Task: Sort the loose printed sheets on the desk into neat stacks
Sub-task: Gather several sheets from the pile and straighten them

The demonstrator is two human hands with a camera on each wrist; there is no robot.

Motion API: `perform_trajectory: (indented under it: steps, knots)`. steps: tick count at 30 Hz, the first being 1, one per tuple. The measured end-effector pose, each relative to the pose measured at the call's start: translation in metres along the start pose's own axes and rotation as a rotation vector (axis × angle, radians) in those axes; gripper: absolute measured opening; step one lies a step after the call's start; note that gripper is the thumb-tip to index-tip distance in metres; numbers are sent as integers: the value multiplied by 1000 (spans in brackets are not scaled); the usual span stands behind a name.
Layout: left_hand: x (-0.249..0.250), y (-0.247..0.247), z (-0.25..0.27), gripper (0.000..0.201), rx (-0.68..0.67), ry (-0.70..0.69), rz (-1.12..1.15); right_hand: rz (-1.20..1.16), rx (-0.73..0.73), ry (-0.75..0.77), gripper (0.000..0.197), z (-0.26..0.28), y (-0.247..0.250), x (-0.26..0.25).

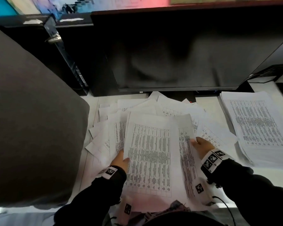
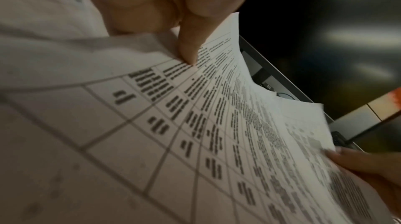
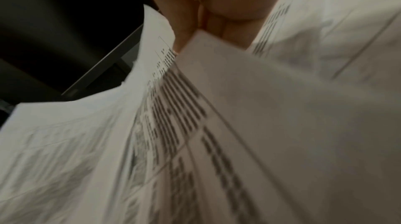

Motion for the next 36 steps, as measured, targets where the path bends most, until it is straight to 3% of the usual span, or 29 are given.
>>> perform_trajectory:
  steps: [3,4,6,8,10,14,18,21,22,24,26,29,32,34,36]
  knots:
    - [1,-10,-1,53,-77,-25,-28,84,-110,56,57,7,-13,-3]
    - [1,-9,0,53,-28,-48,-42,114,-128,55,60,4,-17,0]
    - [0,1,2,46,226,-80,-48,176,-115,32,52,1,-19,3]
    - [-7,15,5,43,446,-5,-4,182,-63,-14,45,2,-16,4]
    - [-19,26,3,52,491,89,34,134,-71,-62,44,5,-13,5]
    - [-32,32,-4,46,408,118,156,112,-95,-14,50,9,-16,1]
    - [-18,16,0,40,187,69,58,71,-228,136,103,23,-20,-12]
    - [-7,-2,1,38,21,-27,12,51,-261,129,122,12,-25,-10]
    - [-5,-7,2,36,-36,-39,-36,49,-255,101,117,12,-25,-11]
    - [-5,-12,4,30,-113,-51,-102,76,-203,32,86,15,-24,-13]
    - [-11,-12,7,22,-99,-62,-46,87,-135,-3,66,15,-24,-13]
    - [-31,7,11,15,129,9,170,68,-67,-50,58,14,-22,-11]
    - [-60,28,11,37,429,141,337,13,23,-100,47,12,-13,-7]
    - [-73,34,11,50,543,212,571,-11,44,-116,43,9,-9,-4]
    - [-79,36,8,54,569,222,761,18,24,-129,44,9,-8,-3]
Point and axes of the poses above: each hand's wrist, its own z-axis away from the middle knuckle, its own y-axis out of the back of the hand, x = y × z, the point moved 3 cm from there along -z, towards the middle knuckle, and after that the axes turned 14 degrees about -y, right-handed, at the moved point
